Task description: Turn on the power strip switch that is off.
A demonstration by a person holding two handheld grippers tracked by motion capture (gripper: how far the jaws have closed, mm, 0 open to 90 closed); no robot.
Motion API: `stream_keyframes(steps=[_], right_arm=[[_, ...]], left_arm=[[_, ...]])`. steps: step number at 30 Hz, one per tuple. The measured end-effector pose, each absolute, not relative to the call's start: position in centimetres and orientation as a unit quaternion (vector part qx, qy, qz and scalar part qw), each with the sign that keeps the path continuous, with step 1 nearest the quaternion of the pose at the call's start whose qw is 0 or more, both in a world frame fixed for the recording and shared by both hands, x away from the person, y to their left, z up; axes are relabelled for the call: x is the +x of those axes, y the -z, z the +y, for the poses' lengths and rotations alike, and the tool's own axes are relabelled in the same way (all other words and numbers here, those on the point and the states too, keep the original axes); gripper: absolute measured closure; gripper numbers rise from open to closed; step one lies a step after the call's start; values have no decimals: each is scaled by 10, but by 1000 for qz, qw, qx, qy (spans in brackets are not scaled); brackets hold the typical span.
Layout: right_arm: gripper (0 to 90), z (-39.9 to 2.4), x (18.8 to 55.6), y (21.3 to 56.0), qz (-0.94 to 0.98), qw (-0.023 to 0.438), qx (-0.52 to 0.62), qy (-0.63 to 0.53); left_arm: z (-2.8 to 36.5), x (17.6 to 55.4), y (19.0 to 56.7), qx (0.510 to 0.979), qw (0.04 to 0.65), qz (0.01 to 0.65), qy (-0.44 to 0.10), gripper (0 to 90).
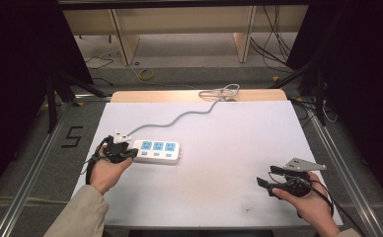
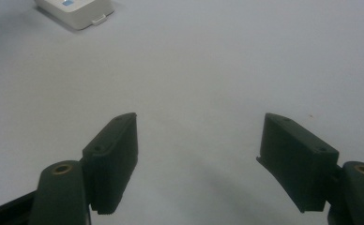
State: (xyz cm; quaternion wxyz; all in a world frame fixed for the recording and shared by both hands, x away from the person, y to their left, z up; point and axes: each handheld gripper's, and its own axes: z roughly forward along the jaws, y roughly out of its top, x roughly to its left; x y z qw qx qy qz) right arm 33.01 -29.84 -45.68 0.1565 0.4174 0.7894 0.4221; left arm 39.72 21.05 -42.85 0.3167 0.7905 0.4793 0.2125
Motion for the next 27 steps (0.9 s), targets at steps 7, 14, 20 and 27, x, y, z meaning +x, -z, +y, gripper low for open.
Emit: stream_keyframes(steps=[7,14,20,27], right_arm=[[286,-298,330,457,789,157,417,-422],[286,-298,330,457,790,156,418,-421],[287,-298,330,457,790,155,419,-421],[286,-298,330,457,790,155,419,-420]], left_arm=[[210,401,428,790,314,484,-210,899],[209,405,429,793,307,483,-208,899],[208,408,429,795,304,483,-205,899],[204,411,430,799,299,482,-200,899]])
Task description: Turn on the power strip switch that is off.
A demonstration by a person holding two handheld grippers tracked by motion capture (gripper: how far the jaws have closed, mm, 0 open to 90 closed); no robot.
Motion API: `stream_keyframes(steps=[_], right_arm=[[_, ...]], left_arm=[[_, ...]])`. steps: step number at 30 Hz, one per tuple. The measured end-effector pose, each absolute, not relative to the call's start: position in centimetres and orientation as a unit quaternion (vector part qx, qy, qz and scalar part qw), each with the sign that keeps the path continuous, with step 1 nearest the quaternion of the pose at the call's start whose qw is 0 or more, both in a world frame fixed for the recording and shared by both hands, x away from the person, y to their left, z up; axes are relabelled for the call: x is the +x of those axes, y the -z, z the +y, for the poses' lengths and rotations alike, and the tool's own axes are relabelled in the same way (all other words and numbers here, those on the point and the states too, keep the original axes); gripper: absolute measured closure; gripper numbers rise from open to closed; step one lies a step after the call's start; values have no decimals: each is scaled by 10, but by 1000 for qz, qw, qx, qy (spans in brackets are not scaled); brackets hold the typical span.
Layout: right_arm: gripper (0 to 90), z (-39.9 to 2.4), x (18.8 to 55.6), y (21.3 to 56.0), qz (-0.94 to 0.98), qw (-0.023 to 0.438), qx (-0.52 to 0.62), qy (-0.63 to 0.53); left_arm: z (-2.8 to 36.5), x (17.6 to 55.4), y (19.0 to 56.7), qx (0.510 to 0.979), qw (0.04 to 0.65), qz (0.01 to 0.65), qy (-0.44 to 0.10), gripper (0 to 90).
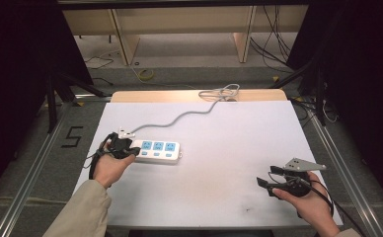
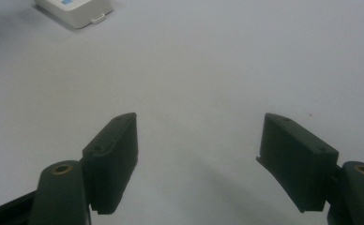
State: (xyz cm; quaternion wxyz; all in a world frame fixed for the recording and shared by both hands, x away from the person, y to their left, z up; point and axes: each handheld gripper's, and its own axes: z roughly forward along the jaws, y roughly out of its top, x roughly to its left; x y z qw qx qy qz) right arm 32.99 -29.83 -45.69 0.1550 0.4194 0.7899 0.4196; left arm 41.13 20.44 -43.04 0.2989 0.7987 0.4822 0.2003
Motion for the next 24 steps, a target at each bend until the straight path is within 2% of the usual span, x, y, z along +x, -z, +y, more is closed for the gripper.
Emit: stream_keyframes(steps=[24], right_arm=[[287,-298,330,457,790,155,419,-419]], left_arm=[[198,424,432,805,287,478,-200,899]])
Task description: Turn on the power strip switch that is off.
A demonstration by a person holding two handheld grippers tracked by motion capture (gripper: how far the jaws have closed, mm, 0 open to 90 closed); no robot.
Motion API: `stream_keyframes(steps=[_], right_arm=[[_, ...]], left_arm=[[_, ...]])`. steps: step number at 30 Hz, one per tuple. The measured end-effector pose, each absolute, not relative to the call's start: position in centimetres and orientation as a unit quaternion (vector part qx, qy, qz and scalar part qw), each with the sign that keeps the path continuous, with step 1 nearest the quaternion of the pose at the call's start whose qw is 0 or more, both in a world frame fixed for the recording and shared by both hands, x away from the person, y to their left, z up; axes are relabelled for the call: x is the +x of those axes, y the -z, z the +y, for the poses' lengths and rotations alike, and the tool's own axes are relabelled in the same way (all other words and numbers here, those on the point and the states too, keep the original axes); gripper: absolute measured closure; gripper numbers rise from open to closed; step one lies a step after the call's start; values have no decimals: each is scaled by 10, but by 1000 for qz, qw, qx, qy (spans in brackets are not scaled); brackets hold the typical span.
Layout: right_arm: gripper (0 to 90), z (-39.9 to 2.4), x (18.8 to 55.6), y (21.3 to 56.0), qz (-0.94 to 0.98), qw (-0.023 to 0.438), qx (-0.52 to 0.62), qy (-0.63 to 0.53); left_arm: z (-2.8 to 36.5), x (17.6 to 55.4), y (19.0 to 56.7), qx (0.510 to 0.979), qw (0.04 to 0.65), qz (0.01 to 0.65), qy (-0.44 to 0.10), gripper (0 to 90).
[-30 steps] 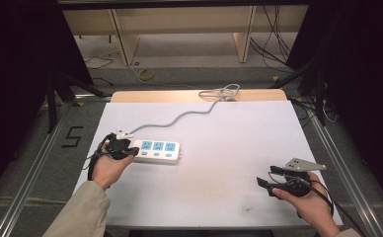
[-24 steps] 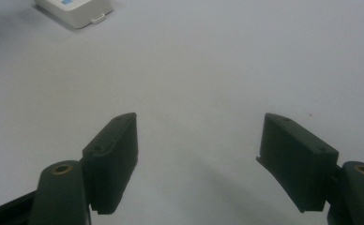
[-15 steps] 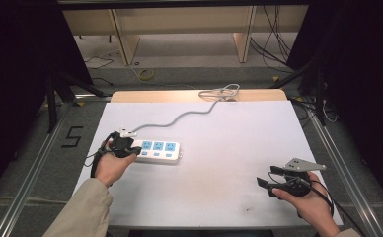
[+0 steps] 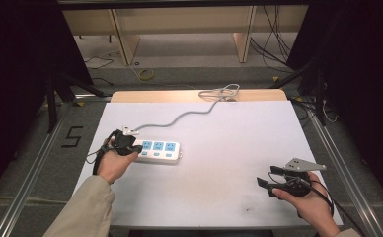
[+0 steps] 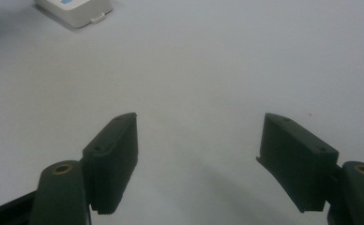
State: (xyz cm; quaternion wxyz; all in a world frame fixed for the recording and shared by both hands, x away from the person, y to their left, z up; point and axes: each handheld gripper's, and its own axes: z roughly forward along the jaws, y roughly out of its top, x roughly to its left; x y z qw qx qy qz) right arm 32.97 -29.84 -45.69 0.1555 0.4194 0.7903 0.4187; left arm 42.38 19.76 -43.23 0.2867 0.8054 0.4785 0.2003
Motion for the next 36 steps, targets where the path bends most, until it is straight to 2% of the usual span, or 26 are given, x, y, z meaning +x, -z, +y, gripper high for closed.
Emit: stream_keyframes(steps=[36], right_arm=[[288,-298,330,457,791,155,420,-417]], left_arm=[[189,439,438,817,266,473,-196,899]])
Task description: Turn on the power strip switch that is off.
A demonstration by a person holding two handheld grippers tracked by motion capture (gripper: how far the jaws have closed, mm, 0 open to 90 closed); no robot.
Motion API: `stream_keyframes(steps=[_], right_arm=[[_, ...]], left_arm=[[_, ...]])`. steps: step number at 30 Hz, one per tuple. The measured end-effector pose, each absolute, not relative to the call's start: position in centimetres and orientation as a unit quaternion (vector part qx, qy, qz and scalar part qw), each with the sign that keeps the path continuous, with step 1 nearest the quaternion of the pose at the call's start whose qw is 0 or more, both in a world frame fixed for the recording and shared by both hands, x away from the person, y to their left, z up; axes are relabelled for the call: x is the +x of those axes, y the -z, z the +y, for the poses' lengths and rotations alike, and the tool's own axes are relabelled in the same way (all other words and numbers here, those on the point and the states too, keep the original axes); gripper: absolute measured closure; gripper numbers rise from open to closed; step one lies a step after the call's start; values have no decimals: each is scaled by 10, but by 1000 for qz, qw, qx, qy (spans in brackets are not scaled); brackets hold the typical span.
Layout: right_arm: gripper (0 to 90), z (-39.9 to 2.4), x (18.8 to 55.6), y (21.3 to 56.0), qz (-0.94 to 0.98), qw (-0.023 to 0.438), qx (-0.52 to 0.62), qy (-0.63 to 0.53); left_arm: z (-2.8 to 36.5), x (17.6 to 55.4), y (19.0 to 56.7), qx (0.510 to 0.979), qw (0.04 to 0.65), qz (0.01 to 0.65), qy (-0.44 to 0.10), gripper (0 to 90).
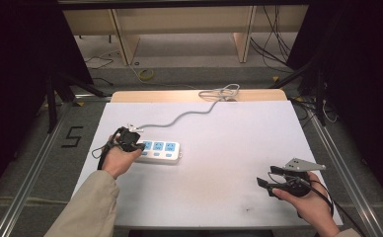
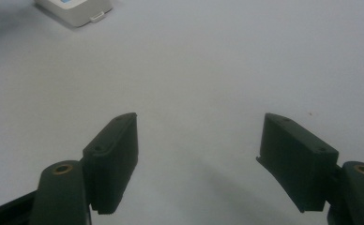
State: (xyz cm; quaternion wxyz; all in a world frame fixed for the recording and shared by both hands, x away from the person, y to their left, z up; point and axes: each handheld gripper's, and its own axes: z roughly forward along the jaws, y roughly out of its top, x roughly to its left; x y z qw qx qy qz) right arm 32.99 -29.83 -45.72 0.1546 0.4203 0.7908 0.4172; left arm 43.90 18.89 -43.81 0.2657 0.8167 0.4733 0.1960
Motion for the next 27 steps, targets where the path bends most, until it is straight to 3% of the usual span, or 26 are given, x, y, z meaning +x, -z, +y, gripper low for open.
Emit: stream_keyframes(steps=[27], right_arm=[[287,-298,330,457,791,154,421,-417]], left_arm=[[182,443,446,832,238,465,-186,899]])
